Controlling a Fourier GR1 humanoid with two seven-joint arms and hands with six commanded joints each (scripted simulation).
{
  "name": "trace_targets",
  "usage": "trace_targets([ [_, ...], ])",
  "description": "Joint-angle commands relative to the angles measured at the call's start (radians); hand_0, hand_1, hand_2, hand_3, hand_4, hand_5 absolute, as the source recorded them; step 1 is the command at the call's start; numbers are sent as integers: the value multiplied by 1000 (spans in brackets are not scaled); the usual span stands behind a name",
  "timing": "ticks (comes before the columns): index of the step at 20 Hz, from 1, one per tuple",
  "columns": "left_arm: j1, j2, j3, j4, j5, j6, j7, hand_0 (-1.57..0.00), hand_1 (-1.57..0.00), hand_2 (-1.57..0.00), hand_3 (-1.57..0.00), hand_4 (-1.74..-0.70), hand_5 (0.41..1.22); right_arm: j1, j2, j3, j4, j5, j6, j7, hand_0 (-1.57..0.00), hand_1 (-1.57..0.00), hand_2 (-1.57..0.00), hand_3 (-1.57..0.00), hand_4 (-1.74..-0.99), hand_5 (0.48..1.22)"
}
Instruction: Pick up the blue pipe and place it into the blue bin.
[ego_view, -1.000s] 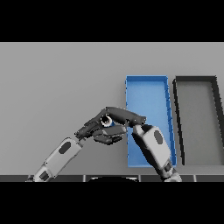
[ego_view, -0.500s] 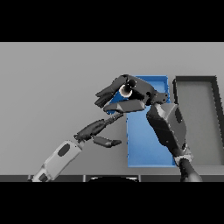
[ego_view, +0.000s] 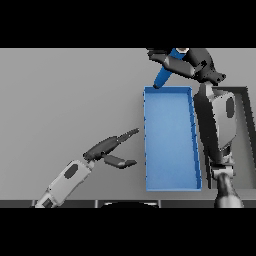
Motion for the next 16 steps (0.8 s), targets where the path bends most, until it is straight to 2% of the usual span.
trace_targets([
  [1, -7, 4, 8, -2, 7, -2, 3, 1, 1, 1, 1, -906, 489, 18, 1, -5, 13, 9, -8, 7, -1571, -1571, -1571, -1571, -1739, 1124],
  [2, -6, 2, 4, 3, 2, -2, 3, 1, 1, 1, 1, -902, 489, 64, 3, -6, 26, 27, -10, 3, -1571, -1571, -1571, -1571, -1739, 1120],
  [5, -8, 10, 14, -3, 16, -7, 12, 1, 1, 1, 1, -894, 483, 168, 11, -1, 30, 65, -21, 39, -1571, -1571, -1571, -1571, -1740, 1122],
  [8, 5, -1, 3, -8, 7, 3, 10, 1, 1, 1, 1, -888, 473, 277, 23, 15, 7, 94, -62, 100, -1571, -1571, -1571, -1571, -1741, 1120],
  [10, 6, -2, 1, -6, 5, 2, 3, 1, 1, 1, 1, -887, 466, 339, 14, 53, 25, 94, -101, 100, -1571, -1571, -1571, -1571, -1741, 1120],
  [12, -6, -10, 1, 12, -3, 5, 6, 1, 1, 1, 1, -881, 463, 394, -32, 124, 45, 60, -127, 100, -1571, -1571, -1571, -1571, -1741, 1122],
  [14, 1, -5, 3, -7, 4, 5, 6, 1, 1, 1, 1, -882, 464, 429, -87, 207, 69, 7, -153, 100, -1571, -1571, -1571, -1571, -1655, 1124],
  [16, 2, -3, 7, -4, 11, 3, 10, 1, 1, 1, 1, -884, 460, 467, -109, 279, 82, -9, -166, 100, -1571, -1571, -1571, -1571, -1591, 1114],
])
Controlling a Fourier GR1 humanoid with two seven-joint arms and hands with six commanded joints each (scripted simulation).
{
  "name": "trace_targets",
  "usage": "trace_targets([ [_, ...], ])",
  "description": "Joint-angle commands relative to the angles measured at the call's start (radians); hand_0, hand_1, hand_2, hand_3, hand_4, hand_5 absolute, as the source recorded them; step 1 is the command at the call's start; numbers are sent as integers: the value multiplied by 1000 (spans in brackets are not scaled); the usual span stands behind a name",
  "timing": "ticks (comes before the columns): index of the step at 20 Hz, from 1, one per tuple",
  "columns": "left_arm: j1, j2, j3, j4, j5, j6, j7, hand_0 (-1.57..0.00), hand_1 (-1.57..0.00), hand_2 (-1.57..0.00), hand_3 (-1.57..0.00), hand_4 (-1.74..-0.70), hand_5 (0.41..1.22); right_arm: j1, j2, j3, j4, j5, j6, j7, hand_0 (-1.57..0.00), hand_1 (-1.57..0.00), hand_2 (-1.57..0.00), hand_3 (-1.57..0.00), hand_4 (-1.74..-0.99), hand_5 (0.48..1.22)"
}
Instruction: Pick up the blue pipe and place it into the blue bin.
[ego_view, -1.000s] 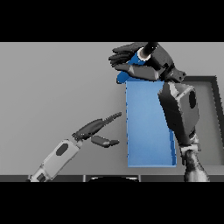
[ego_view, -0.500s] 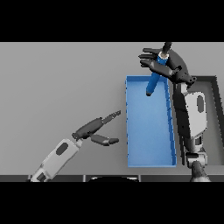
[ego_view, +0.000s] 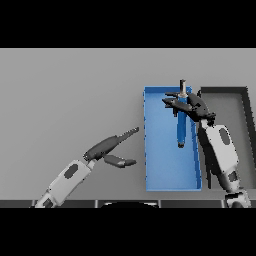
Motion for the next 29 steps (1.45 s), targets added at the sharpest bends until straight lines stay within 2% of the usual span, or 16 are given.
trace_targets([
  [1, -1, 5, 2, 1, 0, -2, -2, 1, 1, 1, 1, -885, 457, -4, -35, 67, 27, -41, -29, 0, -1571, -1571, -1571, -1330, -1599, 1110],
  [2, -4, -2, 0, -7, 4, 1, 12, 1, 1, 1, 1, -886, 455, -28, -74, 146, 68, -103, -76, 0, -1563, -1459, -1393, -1122, -1547, 1133],
  [3, -11, -8, -1, -5, 3, 2, 18, 1, 1, 1, 1, -886, 453, -39, -106, 220, 89, -174, -115, 0, -1306, -1167, -1114, -897, -1503, 1150],
  [5, -8, -4, -2, 0, -1, -1, 8, 1, 1, 1, 1, -885, 453, -73, -158, 363, 125, -304, -167, 0, -836, -746, -712, -574, -1392, 1176],
  [6, -6, -1, -1, -5, 0, -2, 7, 1, 1, 1, 1, -886, 454, -88, -180, 411, 127, -357, -178, 0, -668, -597, -570, -459, -1338, 1157],
  [7, -14, -1, 4, 3, 6, -4, 24, 1, 1, 1, 1, -888, 453, -120, -207, 462, 124, -378, -153, 0, -534, -477, -456, -367, -1285, 1141],
  [8, -2, -4, -2, 5, 0, 1, 18, 1, 1, 1, 1, -889, 453, -130, -223, 502, 121, -387, -142, 0, -427, -382, -364, -293, -1242, 1081],
  [10, -10, 1, 5, 6, 3, -3, 9, 1, 1, 1, 1, -893, 454, -137, -245, 551, 106, -333, -127, -1, -273, -244, -233, -187, -1179, 975],
  [13, -4, -3, -3, 4, -2, -1, 12, 1, 1, 1, 1, -897, 450, -152, -253, 595, 113, -267, -105, -4, -139, -124, -119, -95, -1131, 857],
  [16, -16, -3, 7, 11, 10, -7, 10, 1, 1, 1, 1, -905, 455, -154, -245, 615, 127, -217, -120, -48, -71, -63, -60, -48, -1125, 764],
  [18, 0, -5, -1, 3, 5, -4, 5, 1, 1, 1, 1, -912, 458, -163, -245, 622, 155, -197, -123, -42, -45, -40, -38, -31, -1124, 717],
  [20, 3, -4, -1, -2, 9, -4, 15, 1, 1, 1, 1, -914, 460, -162, -234, 610, 158, -209, -120, -71, -28, -25, -24, -19, -1120, 702],
  [23, 5, -8, -6, -7, 9, -4, 10, 1, 1, 1, 1, -920, 465, -159, -247, 609, 140, -212, -125, -61, -14, -12, -12, -9, -1127, 680],
  [27, -28, -36, 0, 42, 6, -3, 24, 1, 1, 1, 1, -920, 467, -169, -242, 610, 162, -212, -99, -64, -9, -8, -7, -6, -1129, 674],
  [29, -34, -38, 4, 54, 8, -8, 14, 1, 1, 1, 1, -920, 468, -165, -228, 602, 178, -221, -87, -90, -9, -8, -7, -6, -1129, 677],
])
